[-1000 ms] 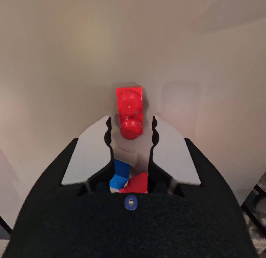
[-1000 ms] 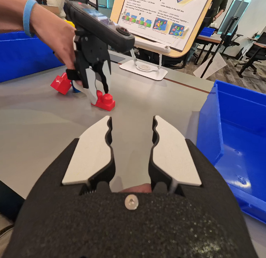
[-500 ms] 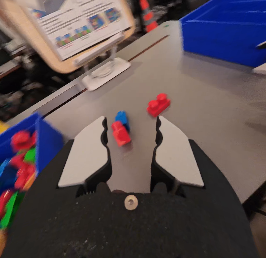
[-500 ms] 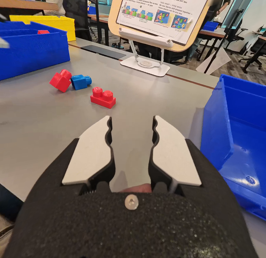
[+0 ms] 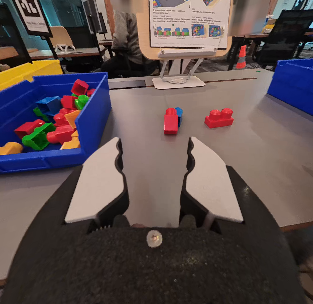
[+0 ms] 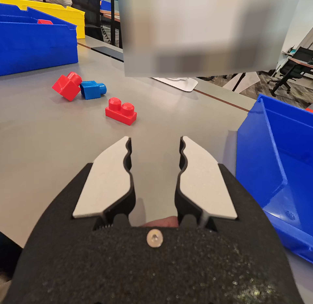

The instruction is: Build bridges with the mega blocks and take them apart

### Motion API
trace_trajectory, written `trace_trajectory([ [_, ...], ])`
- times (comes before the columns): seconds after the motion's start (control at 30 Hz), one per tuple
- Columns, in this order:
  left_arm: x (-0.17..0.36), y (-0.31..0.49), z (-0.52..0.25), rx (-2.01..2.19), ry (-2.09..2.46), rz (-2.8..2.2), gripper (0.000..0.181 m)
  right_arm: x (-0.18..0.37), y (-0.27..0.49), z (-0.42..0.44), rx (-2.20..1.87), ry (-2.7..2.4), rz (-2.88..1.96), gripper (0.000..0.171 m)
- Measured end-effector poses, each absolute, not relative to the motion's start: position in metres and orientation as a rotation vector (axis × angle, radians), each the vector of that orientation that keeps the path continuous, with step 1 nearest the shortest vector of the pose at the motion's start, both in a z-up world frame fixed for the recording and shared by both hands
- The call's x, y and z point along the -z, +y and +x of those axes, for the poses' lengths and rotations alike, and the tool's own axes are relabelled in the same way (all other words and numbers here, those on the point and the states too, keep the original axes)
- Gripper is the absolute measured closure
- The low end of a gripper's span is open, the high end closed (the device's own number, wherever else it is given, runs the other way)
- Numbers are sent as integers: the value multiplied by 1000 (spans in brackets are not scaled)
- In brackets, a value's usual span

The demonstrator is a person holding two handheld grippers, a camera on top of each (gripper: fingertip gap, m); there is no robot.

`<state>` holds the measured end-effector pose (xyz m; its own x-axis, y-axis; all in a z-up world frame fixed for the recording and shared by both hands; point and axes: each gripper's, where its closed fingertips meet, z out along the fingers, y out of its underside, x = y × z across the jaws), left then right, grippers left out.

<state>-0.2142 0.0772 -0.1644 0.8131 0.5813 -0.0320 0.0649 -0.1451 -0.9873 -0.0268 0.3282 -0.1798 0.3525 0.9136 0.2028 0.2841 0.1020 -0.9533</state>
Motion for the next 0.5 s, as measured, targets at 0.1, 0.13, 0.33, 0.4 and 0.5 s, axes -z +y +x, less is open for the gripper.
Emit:
trace_trajectory([
  [0.1, 171, 84, -216, -384, -533, -1698, 108, 181, 329, -27, -657, -1173, -1433, 117],
  [0.13, 173, 86, -215, -365, -532, -1711, 107, 181, 330, -26, -655, -1171, -1436, 117],
  [0.33, 183, 96, -210, -378, -495, -1810, 106, 182, 335, -24, -661, -1158, -1452, 117],
  [0.4, 185, 98, -208, -374, -490, -1829, 105, 183, 335, -24, -664, -1161, -1457, 117],
  [0.5, 183, 101, -208, -395, -467, -1835, 103, 184, 335, -24, -663, -1165, -1458, 117],
])
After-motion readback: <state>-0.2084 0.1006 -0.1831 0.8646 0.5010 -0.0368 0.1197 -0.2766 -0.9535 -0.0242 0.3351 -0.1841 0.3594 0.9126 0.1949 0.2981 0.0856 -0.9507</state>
